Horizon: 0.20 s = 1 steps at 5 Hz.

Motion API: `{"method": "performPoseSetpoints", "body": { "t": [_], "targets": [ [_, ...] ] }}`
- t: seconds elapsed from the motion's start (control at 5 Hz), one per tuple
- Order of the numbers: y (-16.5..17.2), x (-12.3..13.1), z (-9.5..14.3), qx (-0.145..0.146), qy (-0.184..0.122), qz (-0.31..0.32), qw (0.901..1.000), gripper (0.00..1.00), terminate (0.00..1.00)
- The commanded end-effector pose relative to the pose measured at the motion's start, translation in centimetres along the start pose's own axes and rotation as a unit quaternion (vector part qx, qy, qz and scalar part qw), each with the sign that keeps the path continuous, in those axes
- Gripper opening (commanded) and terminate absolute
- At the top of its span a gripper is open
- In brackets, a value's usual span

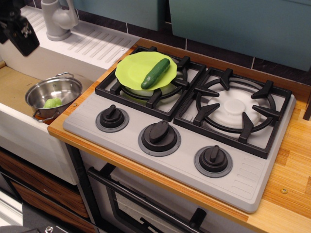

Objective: Put pickle on plate and cauliflower in pot or pan in sink

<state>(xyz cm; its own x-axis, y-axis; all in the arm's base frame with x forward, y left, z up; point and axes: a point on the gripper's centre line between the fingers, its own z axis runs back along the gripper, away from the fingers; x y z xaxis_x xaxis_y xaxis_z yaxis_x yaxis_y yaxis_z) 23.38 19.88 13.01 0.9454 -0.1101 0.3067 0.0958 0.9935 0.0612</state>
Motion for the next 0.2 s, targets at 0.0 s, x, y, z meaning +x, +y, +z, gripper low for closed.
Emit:
{"method": "performPoseSetpoints", "body": {
  "t": [0.0],
  "targets": [
    [-0.03,1.47,1.76,0.026,-0.021,-0.007,0.9994,1.00,1.00]
  ]
}}
